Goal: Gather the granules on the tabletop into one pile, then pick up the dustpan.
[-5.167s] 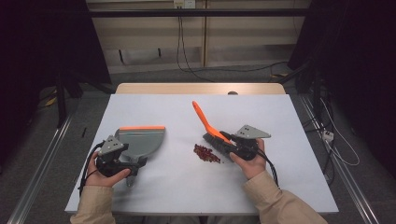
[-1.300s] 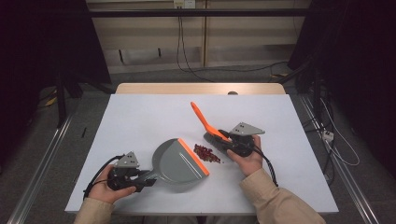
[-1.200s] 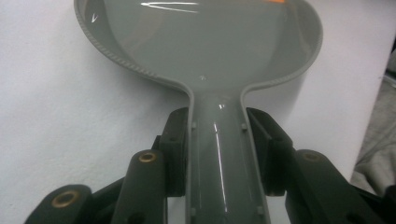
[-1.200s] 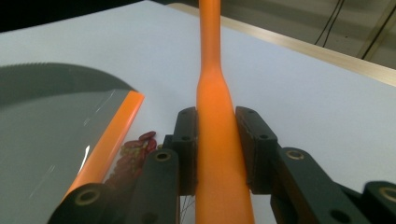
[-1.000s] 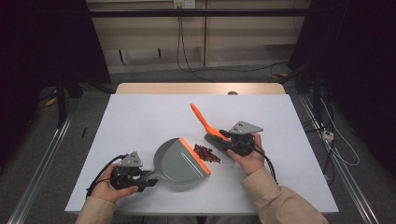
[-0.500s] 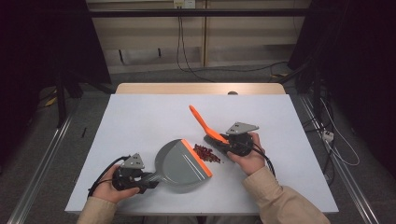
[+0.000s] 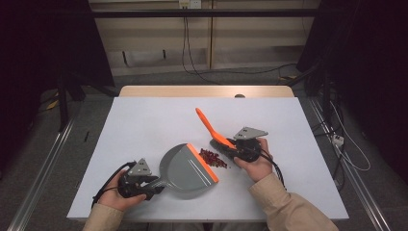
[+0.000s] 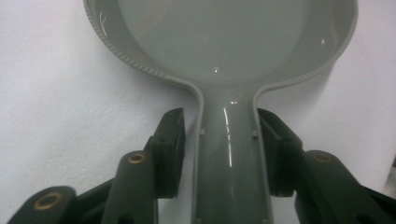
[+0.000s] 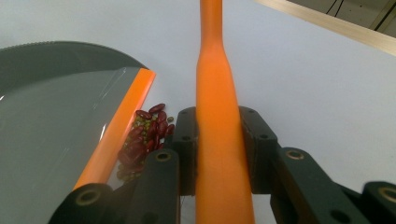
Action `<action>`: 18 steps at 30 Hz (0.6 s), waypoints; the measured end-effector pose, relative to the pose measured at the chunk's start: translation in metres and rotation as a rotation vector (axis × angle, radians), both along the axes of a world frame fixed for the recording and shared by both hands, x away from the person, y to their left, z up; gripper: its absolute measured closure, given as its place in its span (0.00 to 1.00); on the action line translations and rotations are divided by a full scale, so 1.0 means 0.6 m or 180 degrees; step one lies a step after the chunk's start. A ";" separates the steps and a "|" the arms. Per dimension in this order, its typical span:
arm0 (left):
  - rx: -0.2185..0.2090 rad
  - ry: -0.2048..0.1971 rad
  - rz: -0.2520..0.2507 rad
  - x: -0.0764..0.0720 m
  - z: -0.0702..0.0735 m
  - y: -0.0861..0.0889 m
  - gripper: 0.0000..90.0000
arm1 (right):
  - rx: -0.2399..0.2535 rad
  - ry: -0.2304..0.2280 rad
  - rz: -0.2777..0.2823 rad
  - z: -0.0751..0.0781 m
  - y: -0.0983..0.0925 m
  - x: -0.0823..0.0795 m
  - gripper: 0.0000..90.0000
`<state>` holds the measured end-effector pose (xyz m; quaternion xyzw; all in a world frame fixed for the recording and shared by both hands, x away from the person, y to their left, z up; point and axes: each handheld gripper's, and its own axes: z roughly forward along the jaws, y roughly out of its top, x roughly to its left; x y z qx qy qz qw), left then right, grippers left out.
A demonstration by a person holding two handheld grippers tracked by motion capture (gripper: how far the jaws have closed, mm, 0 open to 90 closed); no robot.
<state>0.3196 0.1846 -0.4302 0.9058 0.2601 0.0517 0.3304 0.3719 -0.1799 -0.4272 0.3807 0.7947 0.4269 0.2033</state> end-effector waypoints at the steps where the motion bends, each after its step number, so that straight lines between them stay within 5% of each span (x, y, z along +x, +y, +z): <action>1: -0.0003 -0.0005 0.0010 0.000 0.000 -0.001 0.63 | 0.0002 -0.0003 0.0002 0.000 0.000 0.000 0.79; 18: 0.0040 -0.0025 -0.0019 0.001 0.003 -0.004 0.69 | 0.0019 0.0003 -0.0017 -0.001 0.002 -0.001 0.79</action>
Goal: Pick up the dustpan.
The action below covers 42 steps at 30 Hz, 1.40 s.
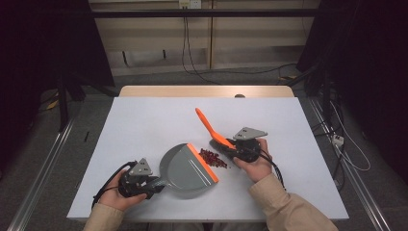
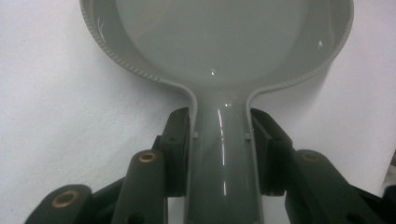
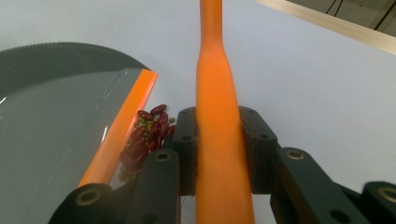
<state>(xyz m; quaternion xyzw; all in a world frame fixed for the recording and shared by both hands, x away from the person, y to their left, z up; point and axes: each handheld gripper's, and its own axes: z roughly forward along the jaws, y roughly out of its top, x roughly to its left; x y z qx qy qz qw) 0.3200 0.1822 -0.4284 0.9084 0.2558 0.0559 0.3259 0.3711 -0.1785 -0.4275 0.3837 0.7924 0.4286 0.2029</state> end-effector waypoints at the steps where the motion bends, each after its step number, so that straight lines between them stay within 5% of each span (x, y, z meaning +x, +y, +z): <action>1: 0.0014 0.0013 -0.0010 0.000 0.001 -0.001 0.69 | 0.0001 0.0000 0.0000 0.000 0.000 0.000 0.79; 16: 0.0051 0.0060 -0.0167 -0.003 0.004 -0.005 0.69 | -0.0071 -0.0043 -0.0035 0.000 0.011 -0.010 0.79; 42: 0.0044 0.0139 -0.0151 -0.002 0.005 -0.012 0.69 | -0.0045 -0.0075 -0.0171 -0.003 0.045 -0.031 0.79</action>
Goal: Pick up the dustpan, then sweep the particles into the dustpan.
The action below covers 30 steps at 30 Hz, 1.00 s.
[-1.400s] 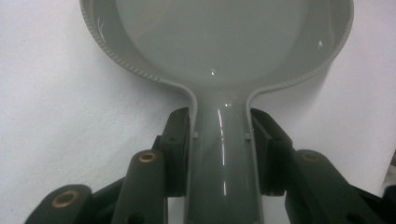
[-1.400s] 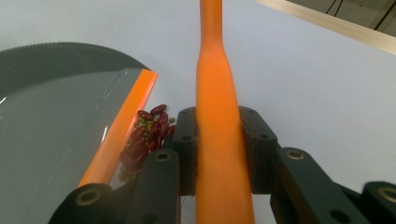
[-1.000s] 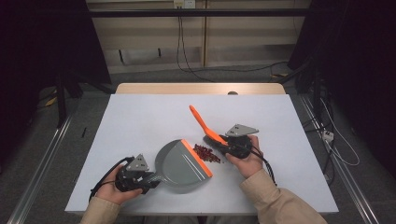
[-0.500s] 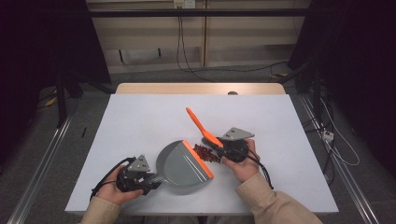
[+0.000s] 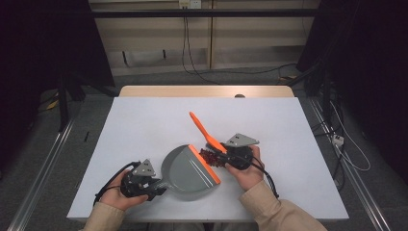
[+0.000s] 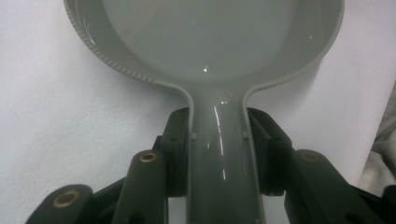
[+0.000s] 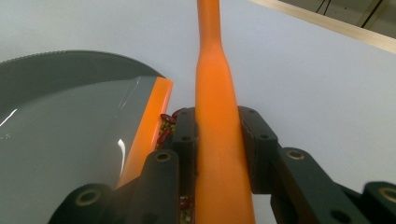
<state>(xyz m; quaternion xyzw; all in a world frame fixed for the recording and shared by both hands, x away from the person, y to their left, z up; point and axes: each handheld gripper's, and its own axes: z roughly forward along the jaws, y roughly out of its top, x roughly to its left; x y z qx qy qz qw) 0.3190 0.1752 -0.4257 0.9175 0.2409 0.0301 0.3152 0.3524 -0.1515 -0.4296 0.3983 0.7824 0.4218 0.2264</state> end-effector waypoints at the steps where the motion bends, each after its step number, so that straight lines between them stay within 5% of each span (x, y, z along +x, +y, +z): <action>1: -0.0002 -0.0002 -0.0001 0.000 0.000 0.000 0.69 | 0.0007 0.0006 0.0002 0.000 0.001 0.000 0.79; 30: -0.0029 0.0056 -0.0007 0.005 0.000 -0.004 0.69 | 0.0134 0.0009 -0.0020 -0.004 0.054 -0.019 0.78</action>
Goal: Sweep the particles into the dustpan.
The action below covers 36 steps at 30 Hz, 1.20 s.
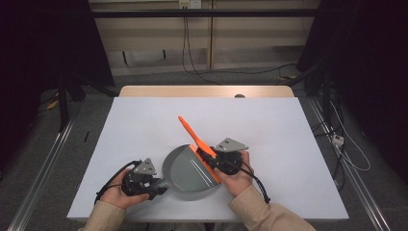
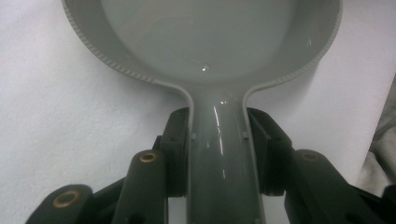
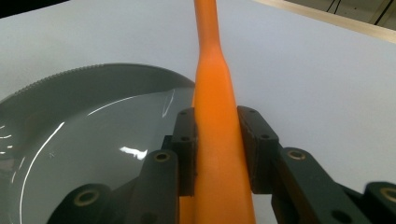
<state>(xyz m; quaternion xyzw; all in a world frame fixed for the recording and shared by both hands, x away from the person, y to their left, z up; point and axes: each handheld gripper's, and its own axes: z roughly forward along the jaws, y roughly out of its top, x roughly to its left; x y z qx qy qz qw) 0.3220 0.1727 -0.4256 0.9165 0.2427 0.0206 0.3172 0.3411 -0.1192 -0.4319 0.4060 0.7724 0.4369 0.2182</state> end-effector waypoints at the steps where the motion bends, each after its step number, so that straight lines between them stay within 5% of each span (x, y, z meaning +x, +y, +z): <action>1: 0.0006 0.0001 -0.0008 0.000 0.000 0.000 0.69 | 0.0013 -0.0001 -0.0019 0.000 0.002 -0.001 0.78; 12: 0.0029 -0.0005 -0.0038 0.002 0.001 0.004 0.69 | 0.0090 -0.0064 -0.0023 0.000 0.022 -0.009 0.78; 21: -0.0005 -0.0006 -0.0001 0.001 -0.001 0.004 0.69 | 0.0367 -0.0081 0.0290 0.023 0.046 -0.014 0.79; 28: 0.0014 0.0000 -0.0024 0.002 0.000 0.005 0.69 | 0.0435 -0.0154 0.0234 0.046 0.021 0.005 0.79; 36: 0.0002 0.0006 -0.0022 0.003 -0.001 0.006 0.69 | 0.0291 -0.0183 0.0033 0.031 -0.023 0.027 0.79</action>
